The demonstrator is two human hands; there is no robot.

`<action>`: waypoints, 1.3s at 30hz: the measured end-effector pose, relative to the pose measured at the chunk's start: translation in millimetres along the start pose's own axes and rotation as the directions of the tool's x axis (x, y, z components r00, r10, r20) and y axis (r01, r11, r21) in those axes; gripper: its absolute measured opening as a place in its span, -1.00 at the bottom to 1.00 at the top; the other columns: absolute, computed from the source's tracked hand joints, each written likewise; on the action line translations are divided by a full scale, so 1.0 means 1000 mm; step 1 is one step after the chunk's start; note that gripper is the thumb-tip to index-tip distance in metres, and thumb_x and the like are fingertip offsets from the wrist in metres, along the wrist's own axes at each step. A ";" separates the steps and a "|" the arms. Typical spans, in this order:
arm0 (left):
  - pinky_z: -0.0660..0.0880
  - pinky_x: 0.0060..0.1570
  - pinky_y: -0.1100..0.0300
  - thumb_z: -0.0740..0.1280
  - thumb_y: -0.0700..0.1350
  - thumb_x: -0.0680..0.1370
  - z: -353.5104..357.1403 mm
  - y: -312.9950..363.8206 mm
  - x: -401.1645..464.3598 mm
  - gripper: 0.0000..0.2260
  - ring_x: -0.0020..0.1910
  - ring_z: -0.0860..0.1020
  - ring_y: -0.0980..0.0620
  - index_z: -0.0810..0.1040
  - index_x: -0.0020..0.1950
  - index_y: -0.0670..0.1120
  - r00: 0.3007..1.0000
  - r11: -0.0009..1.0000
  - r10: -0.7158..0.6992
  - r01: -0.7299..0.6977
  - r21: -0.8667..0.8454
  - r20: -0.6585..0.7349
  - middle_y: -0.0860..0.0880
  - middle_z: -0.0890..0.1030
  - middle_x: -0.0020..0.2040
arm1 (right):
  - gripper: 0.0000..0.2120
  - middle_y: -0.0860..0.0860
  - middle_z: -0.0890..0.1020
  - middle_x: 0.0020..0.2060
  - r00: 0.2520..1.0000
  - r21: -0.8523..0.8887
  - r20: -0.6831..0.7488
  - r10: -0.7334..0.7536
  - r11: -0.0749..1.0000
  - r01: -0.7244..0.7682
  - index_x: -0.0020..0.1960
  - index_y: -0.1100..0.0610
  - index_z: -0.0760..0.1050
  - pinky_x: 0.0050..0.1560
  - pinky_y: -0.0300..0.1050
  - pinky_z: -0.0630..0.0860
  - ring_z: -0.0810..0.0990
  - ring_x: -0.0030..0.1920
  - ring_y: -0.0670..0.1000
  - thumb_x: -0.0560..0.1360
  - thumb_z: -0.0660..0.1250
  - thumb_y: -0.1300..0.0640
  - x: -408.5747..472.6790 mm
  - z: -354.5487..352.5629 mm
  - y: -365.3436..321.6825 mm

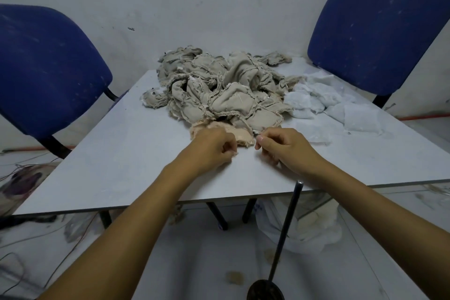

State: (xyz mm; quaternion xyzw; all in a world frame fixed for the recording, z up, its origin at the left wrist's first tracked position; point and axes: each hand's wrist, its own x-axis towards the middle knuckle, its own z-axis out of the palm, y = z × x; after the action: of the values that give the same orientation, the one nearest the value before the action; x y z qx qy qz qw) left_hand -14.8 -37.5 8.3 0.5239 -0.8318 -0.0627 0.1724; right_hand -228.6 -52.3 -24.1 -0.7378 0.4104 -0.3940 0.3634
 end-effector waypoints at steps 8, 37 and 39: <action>0.59 -0.09 0.22 0.42 -0.33 0.50 0.001 0.025 0.007 -0.82 -0.13 0.64 0.08 0.68 -0.11 -0.05 0.986 0.594 -0.133 0.003 -0.804 -0.095 -0.03 0.69 -0.14 | -0.68 -0.07 0.65 0.02 0.989 0.065 0.091 -0.118 0.991 0.113 0.19 -0.11 0.52 -0.13 -0.22 0.54 0.63 -0.03 -0.03 0.49 0.48 0.09 -0.003 -0.004 0.001; 0.21 -0.53 0.28 0.48 -0.04 0.38 0.027 0.033 0.019 -0.80 -0.49 0.31 0.09 0.50 -0.28 -0.07 0.964 0.141 -0.211 0.195 -0.971 0.163 0.00 0.48 -0.43 | -0.63 0.04 0.49 -0.28 0.976 0.561 0.218 0.024 0.815 -0.146 -0.03 0.21 0.59 -0.26 -0.25 0.38 0.43 -0.28 -0.08 0.42 0.49 -0.09 0.005 -0.024 0.005; 0.23 -0.55 0.29 0.49 -0.03 0.38 0.029 0.035 0.020 -0.78 -0.49 0.33 0.09 0.49 -0.21 -0.11 0.956 0.143 -0.258 0.182 -0.973 0.141 -0.03 0.50 -0.40 | -0.77 0.00 0.60 -0.21 0.967 0.571 0.254 0.003 0.806 -0.153 0.01 0.18 0.61 -0.18 -0.28 0.49 0.54 -0.20 -0.09 0.43 0.48 0.07 0.004 -0.026 0.005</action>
State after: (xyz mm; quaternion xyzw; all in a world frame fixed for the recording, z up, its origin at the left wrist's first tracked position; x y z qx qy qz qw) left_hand -62.5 -42.5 -4.3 0.4086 -0.5072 -0.5876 0.4801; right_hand -251.2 -63.4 -16.1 -0.6142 0.2517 -0.3933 0.6362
